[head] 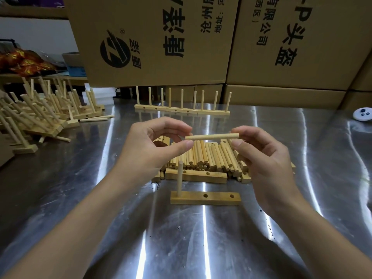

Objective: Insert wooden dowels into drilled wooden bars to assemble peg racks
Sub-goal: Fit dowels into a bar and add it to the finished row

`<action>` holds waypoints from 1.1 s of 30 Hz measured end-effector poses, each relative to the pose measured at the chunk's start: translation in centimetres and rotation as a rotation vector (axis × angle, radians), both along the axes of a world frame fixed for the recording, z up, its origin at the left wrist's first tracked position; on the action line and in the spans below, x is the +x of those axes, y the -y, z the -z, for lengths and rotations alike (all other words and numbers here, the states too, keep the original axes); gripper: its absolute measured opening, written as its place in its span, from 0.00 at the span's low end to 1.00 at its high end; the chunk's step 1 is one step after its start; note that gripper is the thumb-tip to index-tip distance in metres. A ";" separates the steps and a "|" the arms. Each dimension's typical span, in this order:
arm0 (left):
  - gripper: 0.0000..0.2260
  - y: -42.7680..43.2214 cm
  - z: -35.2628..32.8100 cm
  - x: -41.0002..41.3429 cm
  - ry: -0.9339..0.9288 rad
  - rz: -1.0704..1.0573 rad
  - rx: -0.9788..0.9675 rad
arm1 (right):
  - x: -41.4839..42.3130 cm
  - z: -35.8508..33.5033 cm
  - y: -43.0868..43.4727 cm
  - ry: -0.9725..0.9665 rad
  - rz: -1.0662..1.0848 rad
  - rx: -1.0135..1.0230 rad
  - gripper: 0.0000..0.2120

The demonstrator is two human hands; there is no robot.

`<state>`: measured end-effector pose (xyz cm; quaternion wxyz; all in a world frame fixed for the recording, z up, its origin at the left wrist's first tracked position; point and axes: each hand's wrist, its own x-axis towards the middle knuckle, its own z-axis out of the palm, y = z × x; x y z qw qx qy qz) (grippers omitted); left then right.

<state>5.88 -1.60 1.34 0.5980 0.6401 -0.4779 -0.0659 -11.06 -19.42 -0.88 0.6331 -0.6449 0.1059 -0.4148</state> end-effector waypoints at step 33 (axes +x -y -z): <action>0.08 0.5 1.8 1.3 0.326 0.217 0.769 | -0.5 0.5 0.1 -0.514 -0.265 -0.673 0.04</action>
